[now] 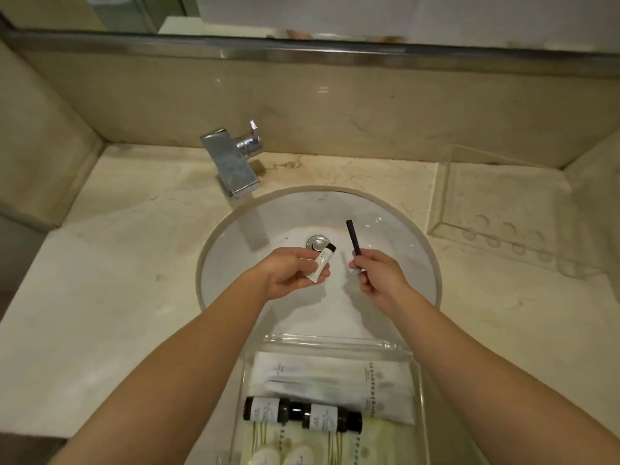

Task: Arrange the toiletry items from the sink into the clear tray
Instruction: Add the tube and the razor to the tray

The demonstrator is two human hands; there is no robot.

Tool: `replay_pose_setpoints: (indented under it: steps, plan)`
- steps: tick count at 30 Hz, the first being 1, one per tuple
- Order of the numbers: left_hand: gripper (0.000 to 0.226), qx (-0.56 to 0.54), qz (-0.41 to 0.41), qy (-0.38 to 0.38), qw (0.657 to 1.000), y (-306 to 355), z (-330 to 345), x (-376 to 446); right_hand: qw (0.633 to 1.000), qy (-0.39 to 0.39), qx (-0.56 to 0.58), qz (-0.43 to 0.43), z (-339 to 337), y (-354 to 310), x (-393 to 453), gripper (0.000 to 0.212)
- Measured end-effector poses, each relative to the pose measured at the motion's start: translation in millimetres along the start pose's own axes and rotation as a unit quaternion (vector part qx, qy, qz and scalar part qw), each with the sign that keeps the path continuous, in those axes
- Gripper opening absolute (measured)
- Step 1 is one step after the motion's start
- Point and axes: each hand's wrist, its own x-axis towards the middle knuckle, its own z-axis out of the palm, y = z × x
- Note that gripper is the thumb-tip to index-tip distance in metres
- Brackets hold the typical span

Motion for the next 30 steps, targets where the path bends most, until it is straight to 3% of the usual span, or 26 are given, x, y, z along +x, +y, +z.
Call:
replay_pose_setpoints:
  steps: [6,13,18,22,30]
  plan:
    - [0.016,0.107,0.015,-0.013,0.994,-2.3,8.3,-37.2,0.982,0.028,-0.117,-0.143,-13.5,0.4,-54.9,0.014]
    - [0.018,0.180,0.043,-0.042,0.982,-20.5,18.1,-70.8,0.916,0.012,-0.327,-0.231,-38.6,21.1,-118.3,0.020]
    - [0.024,0.256,0.053,-0.049,0.964,-35.5,14.7,-90.5,0.829,-0.021,-0.500,-0.251,-46.8,43.6,-156.1,0.028]
    - [0.020,0.294,0.044,-0.062,0.953,-47.8,14.0,-106.1,0.743,-0.061,-0.618,-0.250,-48.3,61.3,-179.3,0.014]
    - [0.017,0.355,0.040,-0.077,0.931,-74.4,19.1,-122.8,0.624,-0.117,-0.739,-0.224,-50.2,92.2,-201.5,0.013]
